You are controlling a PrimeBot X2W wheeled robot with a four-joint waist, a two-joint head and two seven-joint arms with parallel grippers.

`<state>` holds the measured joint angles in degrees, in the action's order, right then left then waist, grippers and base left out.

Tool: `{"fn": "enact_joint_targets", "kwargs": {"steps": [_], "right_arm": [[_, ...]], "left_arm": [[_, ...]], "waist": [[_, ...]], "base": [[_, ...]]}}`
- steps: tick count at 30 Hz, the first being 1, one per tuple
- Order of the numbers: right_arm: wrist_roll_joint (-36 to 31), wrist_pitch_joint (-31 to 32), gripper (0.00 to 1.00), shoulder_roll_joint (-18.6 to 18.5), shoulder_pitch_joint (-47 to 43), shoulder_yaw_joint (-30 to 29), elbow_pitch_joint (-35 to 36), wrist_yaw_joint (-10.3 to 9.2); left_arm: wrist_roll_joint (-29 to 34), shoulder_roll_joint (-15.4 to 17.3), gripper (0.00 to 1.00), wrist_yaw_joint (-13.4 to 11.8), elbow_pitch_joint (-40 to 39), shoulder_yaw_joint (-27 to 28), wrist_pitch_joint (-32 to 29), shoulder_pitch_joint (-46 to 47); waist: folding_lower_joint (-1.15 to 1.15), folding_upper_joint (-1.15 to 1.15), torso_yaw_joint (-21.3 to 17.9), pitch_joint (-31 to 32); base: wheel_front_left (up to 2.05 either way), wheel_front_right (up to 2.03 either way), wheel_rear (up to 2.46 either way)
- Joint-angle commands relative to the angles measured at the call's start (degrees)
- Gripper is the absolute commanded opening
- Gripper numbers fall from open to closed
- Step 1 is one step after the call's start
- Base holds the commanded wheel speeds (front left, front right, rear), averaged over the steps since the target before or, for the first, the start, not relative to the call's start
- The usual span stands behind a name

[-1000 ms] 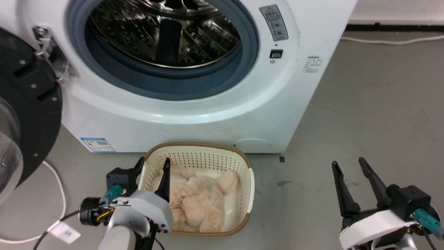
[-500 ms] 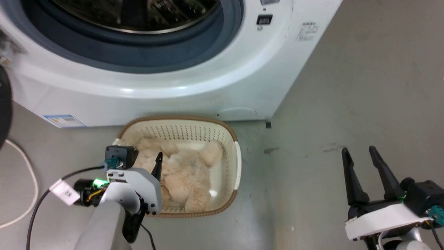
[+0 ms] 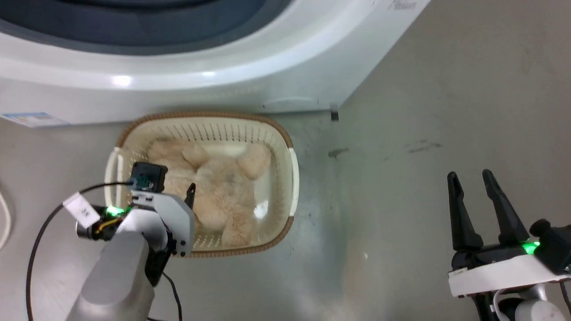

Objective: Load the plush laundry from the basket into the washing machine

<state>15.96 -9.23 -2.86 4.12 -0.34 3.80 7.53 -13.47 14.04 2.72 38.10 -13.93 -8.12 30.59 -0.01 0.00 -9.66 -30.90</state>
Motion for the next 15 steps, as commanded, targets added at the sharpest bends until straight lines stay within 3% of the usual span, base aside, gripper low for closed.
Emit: {"fn": "enact_joint_targets", "kwargs": {"steps": [1, 10, 15], "right_arm": [[0.9, -0.6, 1.0, 0.0, 1.0, 0.0, 0.7, -0.02], [2.4, -1.6, 1.0, 0.0, 1.4, 0.3, 2.3, -0.03], [3.5, -2.2, 1.0, 0.0, 1.6, 0.7, 3.1, -0.03]], "left_arm": [[-0.2, 0.8, 1.0, 0.4, 1.6, -1.0, -0.4, 2.2], [2.0, 3.4, 1.0, -0.8, 6.2, -5.7, -2.3, 7.0], [4.1, 4.8, 1.0, -2.9, 8.6, -9.1, -3.3, 10.3]], "waist": [[0.01, 0.0, -0.6, -2.6], [0.01, 0.0, -1.3, -7.9], [0.01, 0.0, -1.5, -11.0]], "base": [[0.0, 0.0, 0.0], [0.0, 0.0, 0.0], [0.0, 0.0, 0.0]]}}
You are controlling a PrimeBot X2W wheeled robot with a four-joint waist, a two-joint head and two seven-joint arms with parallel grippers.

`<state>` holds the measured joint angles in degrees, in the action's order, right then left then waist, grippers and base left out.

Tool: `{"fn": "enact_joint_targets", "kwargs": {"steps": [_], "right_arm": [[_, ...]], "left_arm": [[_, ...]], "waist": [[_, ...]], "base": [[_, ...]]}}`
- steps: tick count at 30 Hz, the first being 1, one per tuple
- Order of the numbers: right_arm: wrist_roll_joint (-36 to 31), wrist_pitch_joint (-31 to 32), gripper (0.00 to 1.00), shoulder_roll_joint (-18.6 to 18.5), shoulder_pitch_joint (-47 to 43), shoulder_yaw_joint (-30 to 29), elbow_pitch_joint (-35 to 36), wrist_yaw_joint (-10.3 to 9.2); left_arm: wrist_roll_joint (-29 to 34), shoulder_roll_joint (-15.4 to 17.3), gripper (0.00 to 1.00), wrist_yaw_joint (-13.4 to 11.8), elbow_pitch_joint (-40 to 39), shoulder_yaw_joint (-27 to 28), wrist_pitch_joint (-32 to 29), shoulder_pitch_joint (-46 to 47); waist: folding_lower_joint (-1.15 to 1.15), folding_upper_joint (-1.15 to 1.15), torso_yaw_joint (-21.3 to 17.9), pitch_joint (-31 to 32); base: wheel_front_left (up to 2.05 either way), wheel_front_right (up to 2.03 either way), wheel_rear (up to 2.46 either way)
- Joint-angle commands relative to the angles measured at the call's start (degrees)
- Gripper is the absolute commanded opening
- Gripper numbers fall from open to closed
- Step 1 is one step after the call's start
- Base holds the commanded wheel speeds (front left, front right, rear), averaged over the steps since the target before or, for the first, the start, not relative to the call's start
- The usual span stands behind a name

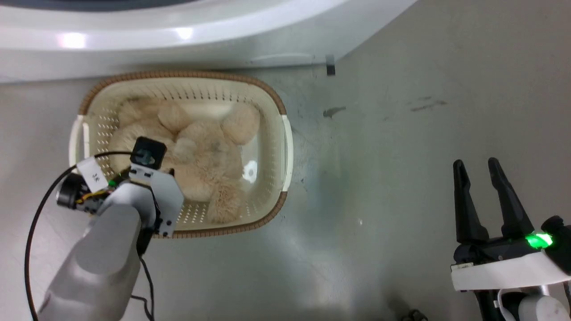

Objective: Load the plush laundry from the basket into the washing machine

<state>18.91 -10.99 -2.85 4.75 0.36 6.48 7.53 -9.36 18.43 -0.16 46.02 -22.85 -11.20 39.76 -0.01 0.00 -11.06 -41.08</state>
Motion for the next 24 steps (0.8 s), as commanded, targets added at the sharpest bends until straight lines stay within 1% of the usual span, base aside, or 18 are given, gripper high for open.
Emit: {"fn": "enact_joint_targets", "kwargs": {"steps": [1, 2, 3, 8, 13, 16, 17, 19, 20, 21, 22, 24], "right_arm": [[1.1, -0.7, 1.0, 0.0, 1.0, 0.1, 0.8, -0.03], [1.1, -0.7, 1.0, 0.0, 1.0, 0.1, 0.8, -0.03], [1.6, -0.9, 1.0, 0.0, 1.1, 0.3, 1.1, -0.03], [2.7, -1.4, 1.0, 0.0, 1.5, 0.8, 1.6, -0.03], [4.2, -2.0, 1.0, 0.0, 1.9, 1.6, 2.1, -0.04], [5.2, -2.3, 1.0, 0.0, 2.1, 1.8, 2.5, -0.04], [5.9, -2.6, 1.0, 0.0, 2.2, 1.9, 2.6, -0.04], [6.2, -2.7, 1.0, 0.0, 2.3, 2.0, 2.6, -0.04], [6.5, -2.8, 1.0, 0.0, 2.3, 2.1, 2.5, -0.04], [6.8, -2.9, 1.0, 0.0, 2.5, 2.2, 2.4, -0.04], [7.0, -3.0, 1.0, 0.0, 2.6, 2.3, 2.2, -0.04], [7.6, -3.3, 1.0, 0.0, 3.1, 2.7, 1.8, -0.04]], "left_arm": [[1.0, 0.9, 1.0, -1.0, 1.4, -1.7, -0.2, 2.5], [1.0, 0.9, 1.0, -1.0, 1.4, -1.7, -0.2, 2.5], [2.1, 1.6, 1.0, -1.6, 2.0, -3.3, 0.3, 4.0], [3.7, 3.1, 1.0, -2.2, 4.1, -6.1, 0.5, 7.1], [5.0, 4.9, 1.0, -1.6, 7.5, -9.3, -0.2, 11.1], [4.8, 5.8, 1.0, -1.6, 9.3, -10.2, 0.4, 13.7], [5.1, 6.2, 1.0, -1.4, 10.4, -11.3, 0.9, 15.4], [5.2, 6.3, 1.0, -1.2, 11.1, -12.0, 1.0, 16.3], [5.4, 6.4, 0.95, -1.0, 11.7, -12.7, 1.1, 17.1], [5.7, 6.3, 0.38, -0.8, 12.4, -13.4, 1.2, 17.9], [5.8, 6.1, 0.0, -0.5, 13.1, -14.1, 1.2, 18.7], [6.1, 5.5, 0.0, -0.1, 15.0, -15.5, 0.3, 20.1]], "waist": [[0.01, 0.0, -0.3, -1.9], [0.01, 0.0, -0.3, -1.9], [0.01, 0.0, -0.4, -3.1], [0.01, 0.0, -0.9, -5.5], [0.01, 0.0, -2.0, -8.3], [0.01, 0.0, -2.6, -10.0], [0.01, 0.0, -2.9, -11.2], [0.01, 0.0, -2.9, -11.8], [0.01, 0.0, -3.0, -12.3], [0.01, 0.0, -3.0, -12.7], [0.01, 0.0, -2.9, -13.1], [0.01, 0.0, -2.7, -13.6]], "base": [[0.0, 0.0, 0.0], [0.0, 0.0, 0.0], [0.0, 0.0, 0.0], [0.0, 0.0, 0.0], [0.0, 0.0, 0.0], [0.0, 0.0, 0.0], [0.0, 0.0, 0.0], [0.0, 0.0, 0.0], [0.0, 0.0, 0.0], [0.0, 0.0, 0.0], [0.0, 0.0, 0.0], [0.0, 0.0, 0.0]]}}
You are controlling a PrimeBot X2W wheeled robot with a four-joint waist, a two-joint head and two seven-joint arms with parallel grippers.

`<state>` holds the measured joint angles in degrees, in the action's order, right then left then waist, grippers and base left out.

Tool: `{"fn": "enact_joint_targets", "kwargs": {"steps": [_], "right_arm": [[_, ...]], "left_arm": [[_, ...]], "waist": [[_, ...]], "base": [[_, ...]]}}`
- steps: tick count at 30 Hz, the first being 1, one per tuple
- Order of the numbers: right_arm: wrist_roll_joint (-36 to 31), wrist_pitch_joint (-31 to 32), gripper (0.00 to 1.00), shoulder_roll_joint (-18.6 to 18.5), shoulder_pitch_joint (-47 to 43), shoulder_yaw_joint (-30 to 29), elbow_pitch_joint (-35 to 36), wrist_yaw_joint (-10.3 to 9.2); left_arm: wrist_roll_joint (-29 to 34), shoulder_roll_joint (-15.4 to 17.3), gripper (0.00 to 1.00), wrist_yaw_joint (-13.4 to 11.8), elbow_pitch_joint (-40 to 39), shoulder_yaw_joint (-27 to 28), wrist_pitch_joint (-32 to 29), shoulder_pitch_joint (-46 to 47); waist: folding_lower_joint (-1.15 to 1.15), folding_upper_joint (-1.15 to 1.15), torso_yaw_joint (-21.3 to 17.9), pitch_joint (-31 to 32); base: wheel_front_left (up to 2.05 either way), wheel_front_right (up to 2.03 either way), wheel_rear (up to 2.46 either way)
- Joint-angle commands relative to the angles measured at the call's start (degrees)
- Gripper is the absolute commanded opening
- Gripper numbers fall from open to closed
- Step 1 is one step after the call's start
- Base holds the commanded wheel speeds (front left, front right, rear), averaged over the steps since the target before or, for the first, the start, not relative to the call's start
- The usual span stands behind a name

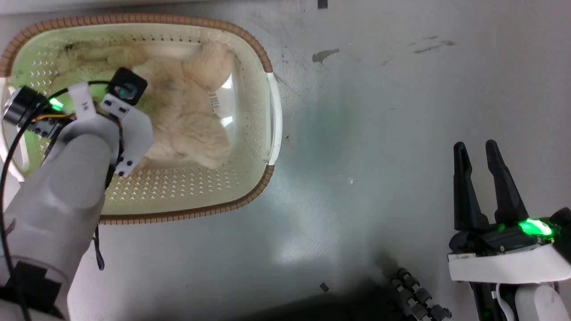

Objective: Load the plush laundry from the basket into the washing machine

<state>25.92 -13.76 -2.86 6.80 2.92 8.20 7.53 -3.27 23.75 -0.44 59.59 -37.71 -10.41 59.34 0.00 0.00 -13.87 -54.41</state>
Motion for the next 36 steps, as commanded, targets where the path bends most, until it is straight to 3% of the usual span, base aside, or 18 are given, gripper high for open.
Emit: {"fn": "enact_joint_targets", "kwargs": {"steps": [1, 6, 14, 36], "right_arm": [[0.8, -0.6, 1.0, 0.0, 1.3, 0.3, -0.2, -0.04], [1.8, -1.2, 1.0, 0.0, 3.0, 0.9, -1.8, -0.04], [1.2, -1.2, 1.0, 0.0, 3.9, 0.7, -5.4, -0.04], [-4.7, -1.2, 1.0, 0.0, -1.3, -3.2, -17.2, -0.04]], "left_arm": [[-0.1, -0.2, 0.0, 0.3, 2.3, -1.2, -0.7, 1.1], [-0.5, -1.3, 0.0, 1.0, 6.7, -3.7, -2.0, 3.9], [-1.0, -3.9, 0.0, 1.3, 8.0, -4.9, -1.8, 2.4], [-8.4, -16.0, 0.0, 2.4, 7.6, -3.8, 5.6, -8.2]], "waist": [[0.0, 0.0, 0.2, -0.4], [0.0, 0.0, 0.7, -0.5], [0.0, 0.0, 3.0, 5.1], [0.0, 0.0, 15.1, 32.9]], "base": [[0.0, 0.0, 0.0], [0.0, 0.0, 0.0], [0.0, 0.0, 0.0], [0.0, 0.0, 0.0]]}}
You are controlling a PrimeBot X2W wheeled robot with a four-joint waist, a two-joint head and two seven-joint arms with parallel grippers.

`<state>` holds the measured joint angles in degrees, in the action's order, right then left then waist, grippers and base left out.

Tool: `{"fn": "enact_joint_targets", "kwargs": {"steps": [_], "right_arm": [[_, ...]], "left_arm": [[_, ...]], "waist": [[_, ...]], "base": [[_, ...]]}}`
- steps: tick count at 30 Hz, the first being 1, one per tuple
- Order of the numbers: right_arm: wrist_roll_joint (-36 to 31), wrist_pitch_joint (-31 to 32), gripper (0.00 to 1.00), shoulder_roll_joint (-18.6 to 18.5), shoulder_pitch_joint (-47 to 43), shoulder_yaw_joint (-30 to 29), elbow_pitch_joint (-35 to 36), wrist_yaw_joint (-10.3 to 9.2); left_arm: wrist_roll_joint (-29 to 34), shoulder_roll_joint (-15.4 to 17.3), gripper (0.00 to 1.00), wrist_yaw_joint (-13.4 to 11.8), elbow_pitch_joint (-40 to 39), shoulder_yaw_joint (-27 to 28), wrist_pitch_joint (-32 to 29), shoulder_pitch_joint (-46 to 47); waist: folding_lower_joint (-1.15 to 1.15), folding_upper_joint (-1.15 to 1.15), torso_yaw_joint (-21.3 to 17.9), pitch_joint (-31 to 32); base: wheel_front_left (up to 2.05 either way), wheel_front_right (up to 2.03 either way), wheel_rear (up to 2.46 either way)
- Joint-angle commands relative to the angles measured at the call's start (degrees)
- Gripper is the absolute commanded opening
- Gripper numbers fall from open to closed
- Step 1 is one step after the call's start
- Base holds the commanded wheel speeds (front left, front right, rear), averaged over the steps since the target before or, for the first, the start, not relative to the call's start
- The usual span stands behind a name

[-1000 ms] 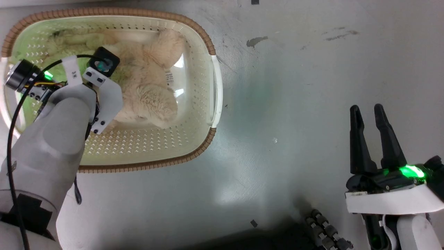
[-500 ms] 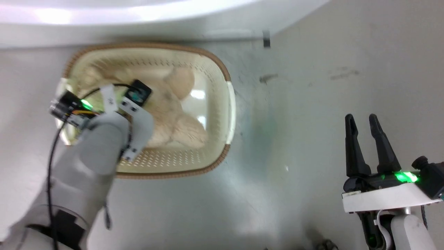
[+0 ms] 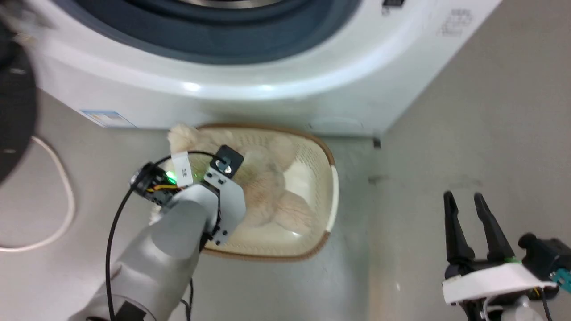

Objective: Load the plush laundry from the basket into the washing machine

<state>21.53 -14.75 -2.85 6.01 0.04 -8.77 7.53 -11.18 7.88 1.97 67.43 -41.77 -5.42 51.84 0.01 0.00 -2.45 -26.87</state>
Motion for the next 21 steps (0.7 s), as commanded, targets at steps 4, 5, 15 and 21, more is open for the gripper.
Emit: {"fn": "enact_joint_targets", "kwargs": {"steps": [4, 5, 15, 21], "right_arm": [[-0.7, -0.2, 1.0, 0.0, -2.5, -1.4, -1.4, -0.04], [-0.7, -0.2, 1.0, 0.0, -3.0, -1.6, -1.7, -0.04], [-1.2, -0.2, 1.0, 0.0, -7.2, -3.3, -3.5, -0.04], [-1.6, -0.2, 1.0, 0.0, -7.9, -3.6, -4.0, -0.04]], "left_arm": [[-4.0, -1.3, 0.0, -0.5, -1.1, 3.0, 4.3, -2.5], [-5.2, -1.5, 0.0, -0.6, -1.5, 4.1, 5.5, -2.9], [-12.0, -2.7, 0.0, -1.0, -4.9, 9.8, 14.8, -4.5], [-15.8, -2.1, 0.0, -2.1, -8.5, 14.5, 19.2, -3.5]], "waist": [[-0.01, 0.0, 5.1, 9.3], [-0.01, 0.0, 5.4, 10.3], [-0.01, 0.0, 6.8, 16.0], [-0.01, 0.0, 6.1, 17.0]], "base": [[0.0, 0.0, 0.0], [0.0, 0.0, 0.0], [0.0, 0.0, 0.0], [0.0, 0.0, 0.0]]}}
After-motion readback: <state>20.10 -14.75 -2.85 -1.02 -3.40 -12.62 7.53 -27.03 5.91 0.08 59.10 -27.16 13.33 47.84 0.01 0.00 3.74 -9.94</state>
